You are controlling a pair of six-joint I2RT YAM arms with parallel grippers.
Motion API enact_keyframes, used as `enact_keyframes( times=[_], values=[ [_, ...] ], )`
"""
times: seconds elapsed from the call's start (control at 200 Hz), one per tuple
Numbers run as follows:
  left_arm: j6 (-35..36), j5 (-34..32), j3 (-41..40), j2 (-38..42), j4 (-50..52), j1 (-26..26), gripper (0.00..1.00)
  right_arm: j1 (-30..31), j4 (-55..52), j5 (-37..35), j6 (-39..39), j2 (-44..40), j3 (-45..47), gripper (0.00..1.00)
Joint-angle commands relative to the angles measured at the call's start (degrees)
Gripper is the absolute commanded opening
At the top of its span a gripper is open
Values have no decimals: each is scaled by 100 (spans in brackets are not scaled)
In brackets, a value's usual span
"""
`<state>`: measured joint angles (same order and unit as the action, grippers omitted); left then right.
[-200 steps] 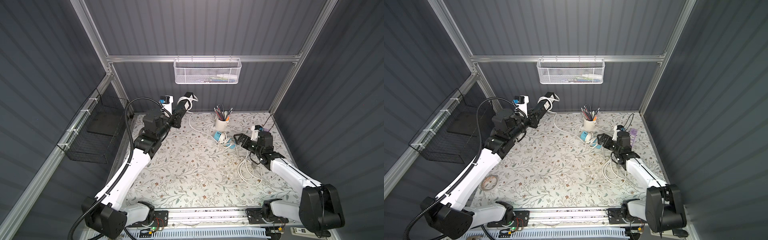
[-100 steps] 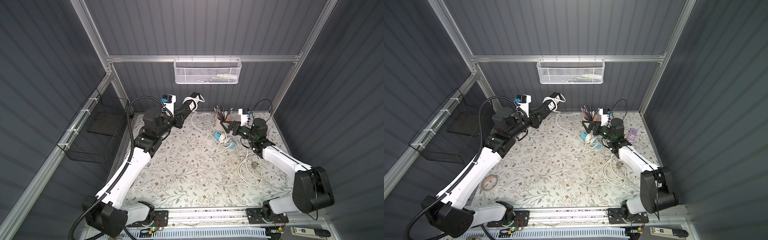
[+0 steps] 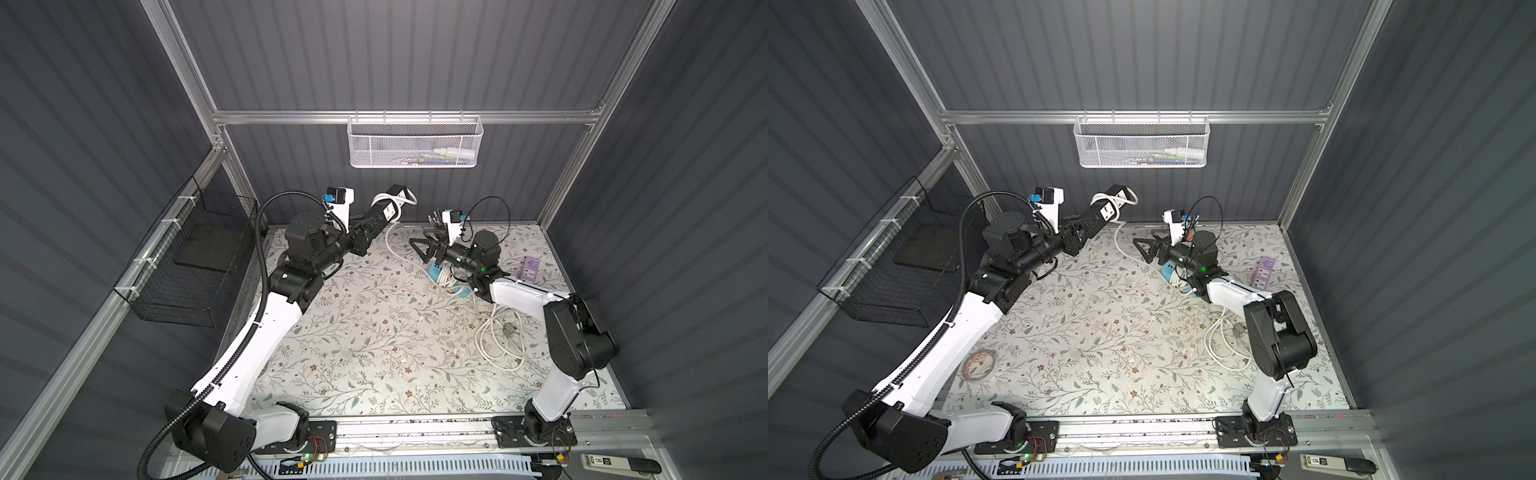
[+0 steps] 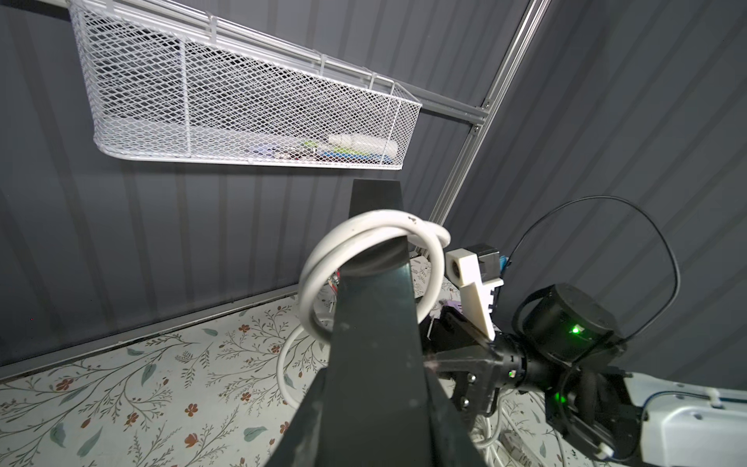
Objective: Unwrap the cord wrapped around the power strip
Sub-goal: Unwrap the power cord from the power strip.
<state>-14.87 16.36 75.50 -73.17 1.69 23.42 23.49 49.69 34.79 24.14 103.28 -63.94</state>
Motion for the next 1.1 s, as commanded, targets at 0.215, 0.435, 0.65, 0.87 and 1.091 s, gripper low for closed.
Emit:
enact_keyframes(
  times=[0.215,0.435,0.65,0.87,1.091],
  values=[
    [-209,209,288,59,-270,-39,0,442,747,-815,-687,875,-1069,99],
    [-294,396,289,65,-295,-39,0,479,737,-860,-572,1431,-1773,97],
    [-323,422,272,57,-331,-39,0,495,890,-798,-310,1683,-2109,66],
    [-275,321,229,52,-318,-39,0,519,888,-842,-233,1434,-1849,0],
    [-229,298,279,22,-188,-39,0,355,744,-884,-109,802,-1128,0]
  ],
)
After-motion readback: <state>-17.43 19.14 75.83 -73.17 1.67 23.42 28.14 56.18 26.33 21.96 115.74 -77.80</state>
